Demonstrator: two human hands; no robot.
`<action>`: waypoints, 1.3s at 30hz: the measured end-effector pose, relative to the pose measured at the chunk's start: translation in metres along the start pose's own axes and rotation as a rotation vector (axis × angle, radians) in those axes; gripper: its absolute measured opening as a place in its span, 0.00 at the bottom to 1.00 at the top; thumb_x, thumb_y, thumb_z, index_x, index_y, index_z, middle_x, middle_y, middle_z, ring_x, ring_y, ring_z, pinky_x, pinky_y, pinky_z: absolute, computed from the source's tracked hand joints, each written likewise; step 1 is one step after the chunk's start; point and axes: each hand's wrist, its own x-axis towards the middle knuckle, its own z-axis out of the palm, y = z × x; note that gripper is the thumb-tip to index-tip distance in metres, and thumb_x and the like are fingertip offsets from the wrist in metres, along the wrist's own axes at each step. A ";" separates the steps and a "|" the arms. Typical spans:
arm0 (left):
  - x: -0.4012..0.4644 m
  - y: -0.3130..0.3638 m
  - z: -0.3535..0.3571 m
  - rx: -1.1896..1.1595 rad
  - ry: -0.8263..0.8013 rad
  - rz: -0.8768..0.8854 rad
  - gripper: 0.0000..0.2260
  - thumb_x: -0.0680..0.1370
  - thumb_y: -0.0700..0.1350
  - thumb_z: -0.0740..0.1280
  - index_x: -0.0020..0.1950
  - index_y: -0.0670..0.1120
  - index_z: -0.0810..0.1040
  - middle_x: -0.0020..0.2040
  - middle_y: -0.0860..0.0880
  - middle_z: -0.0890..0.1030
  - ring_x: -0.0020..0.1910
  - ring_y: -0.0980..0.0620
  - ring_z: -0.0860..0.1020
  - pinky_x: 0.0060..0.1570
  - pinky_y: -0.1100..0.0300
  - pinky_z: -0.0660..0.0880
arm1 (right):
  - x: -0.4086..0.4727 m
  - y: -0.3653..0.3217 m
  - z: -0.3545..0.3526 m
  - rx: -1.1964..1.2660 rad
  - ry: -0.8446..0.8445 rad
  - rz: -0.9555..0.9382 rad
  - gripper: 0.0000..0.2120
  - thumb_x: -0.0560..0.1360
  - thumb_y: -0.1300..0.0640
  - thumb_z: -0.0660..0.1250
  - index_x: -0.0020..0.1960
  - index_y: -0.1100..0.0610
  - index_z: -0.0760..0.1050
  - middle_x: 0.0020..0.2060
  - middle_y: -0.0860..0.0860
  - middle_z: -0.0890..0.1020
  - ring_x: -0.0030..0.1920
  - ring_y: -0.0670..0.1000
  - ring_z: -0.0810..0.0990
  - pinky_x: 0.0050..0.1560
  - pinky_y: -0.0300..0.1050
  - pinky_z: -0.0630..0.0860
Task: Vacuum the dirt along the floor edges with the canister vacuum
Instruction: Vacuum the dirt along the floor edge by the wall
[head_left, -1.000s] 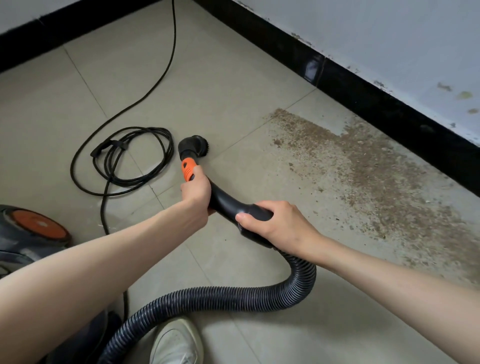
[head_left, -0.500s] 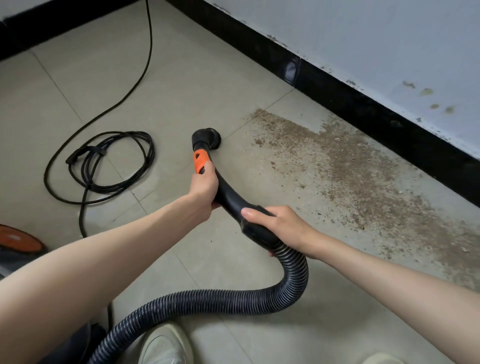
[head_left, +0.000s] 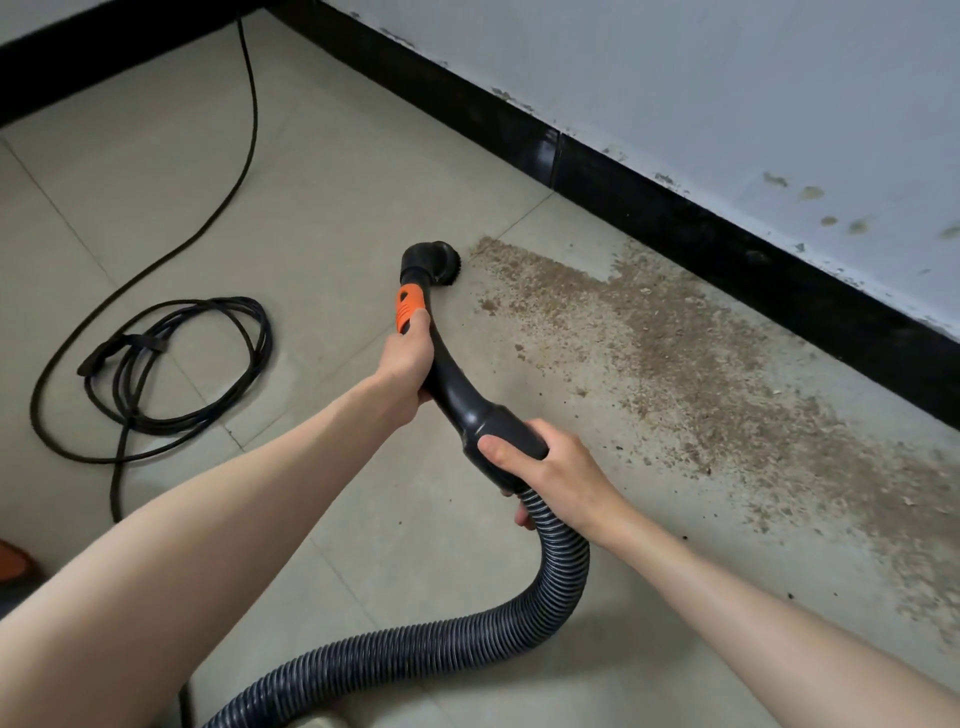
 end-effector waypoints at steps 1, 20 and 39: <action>0.004 0.004 0.002 0.003 -0.011 0.001 0.24 0.80 0.57 0.56 0.66 0.39 0.68 0.43 0.44 0.76 0.39 0.46 0.77 0.35 0.55 0.75 | 0.002 0.000 0.002 0.005 0.028 0.004 0.18 0.71 0.42 0.74 0.48 0.56 0.75 0.33 0.51 0.80 0.25 0.48 0.78 0.26 0.41 0.74; 0.028 0.038 0.028 0.095 -0.188 0.022 0.26 0.80 0.62 0.57 0.65 0.41 0.66 0.40 0.45 0.73 0.35 0.48 0.75 0.37 0.55 0.76 | 0.027 -0.011 0.017 0.227 0.113 0.109 0.21 0.72 0.40 0.72 0.37 0.58 0.74 0.24 0.51 0.76 0.21 0.52 0.75 0.24 0.41 0.72; 0.001 0.015 0.071 0.275 -0.304 0.087 0.17 0.81 0.58 0.55 0.51 0.44 0.67 0.37 0.44 0.73 0.31 0.47 0.74 0.38 0.53 0.77 | -0.011 0.012 0.007 0.357 0.158 0.146 0.23 0.75 0.39 0.68 0.45 0.60 0.73 0.28 0.54 0.78 0.23 0.52 0.76 0.25 0.41 0.74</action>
